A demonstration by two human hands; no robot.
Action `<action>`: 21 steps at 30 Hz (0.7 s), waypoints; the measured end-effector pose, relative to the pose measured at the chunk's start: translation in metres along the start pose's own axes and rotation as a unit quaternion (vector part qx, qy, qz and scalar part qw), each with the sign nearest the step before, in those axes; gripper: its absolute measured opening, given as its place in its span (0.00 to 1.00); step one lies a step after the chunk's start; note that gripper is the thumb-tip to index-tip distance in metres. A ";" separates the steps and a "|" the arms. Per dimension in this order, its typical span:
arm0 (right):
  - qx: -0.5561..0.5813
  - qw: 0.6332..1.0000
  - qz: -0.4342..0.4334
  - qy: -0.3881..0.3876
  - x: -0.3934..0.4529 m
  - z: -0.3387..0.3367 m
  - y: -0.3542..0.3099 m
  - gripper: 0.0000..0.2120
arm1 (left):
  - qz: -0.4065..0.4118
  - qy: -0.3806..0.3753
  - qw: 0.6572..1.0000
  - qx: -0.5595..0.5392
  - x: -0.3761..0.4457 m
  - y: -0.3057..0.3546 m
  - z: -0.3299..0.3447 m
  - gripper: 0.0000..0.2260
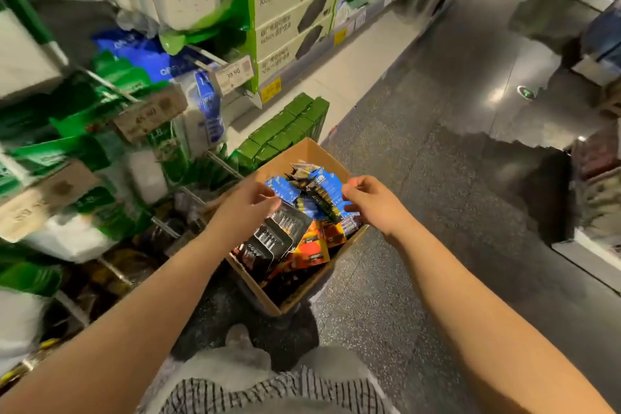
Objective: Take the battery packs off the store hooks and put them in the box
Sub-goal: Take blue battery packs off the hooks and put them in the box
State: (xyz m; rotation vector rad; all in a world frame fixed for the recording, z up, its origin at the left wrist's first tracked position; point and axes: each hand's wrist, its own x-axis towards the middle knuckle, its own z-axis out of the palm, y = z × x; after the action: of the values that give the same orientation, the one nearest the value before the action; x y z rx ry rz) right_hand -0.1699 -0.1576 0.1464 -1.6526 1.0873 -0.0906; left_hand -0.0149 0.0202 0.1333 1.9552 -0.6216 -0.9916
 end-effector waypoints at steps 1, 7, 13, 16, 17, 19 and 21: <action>0.005 1.000 0.015 -0.003 0.009 0.002 0.007 0.05 | -0.013 -0.012 1.000 -0.018 0.010 -0.003 0.005 0.13; -0.024 0.998 0.062 -0.016 0.063 -0.004 0.050 0.05 | -0.095 -0.051 0.991 -0.080 0.058 -0.025 0.039 0.10; -0.077 0.993 0.092 -0.016 0.145 -0.015 0.074 0.17 | -0.180 0.027 0.978 -0.098 0.090 -0.026 0.076 0.07; -0.138 0.987 0.074 -0.039 0.183 -0.010 0.075 0.24 | -0.225 0.057 0.967 -0.101 0.098 -0.030 0.092 0.07; -0.156 0.984 0.071 -0.051 0.194 -0.008 0.077 0.25 | -0.239 0.073 0.962 -0.106 0.100 -0.030 0.100 0.07; -0.205 0.973 0.065 -0.088 0.208 -0.003 0.084 0.26 | -0.264 0.098 0.950 -0.134 0.104 -0.029 0.114 0.06; -0.254 0.957 0.063 -0.128 0.218 -0.001 0.095 0.31 | -0.288 0.121 0.935 -0.167 0.109 -0.030 0.131 0.05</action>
State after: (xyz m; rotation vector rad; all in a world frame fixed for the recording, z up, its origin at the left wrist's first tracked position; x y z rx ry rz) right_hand -0.1018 -0.3055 -0.0271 -1.9727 1.0646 0.5134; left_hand -0.0598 -0.1021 0.0192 1.9356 0.2715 -1.0859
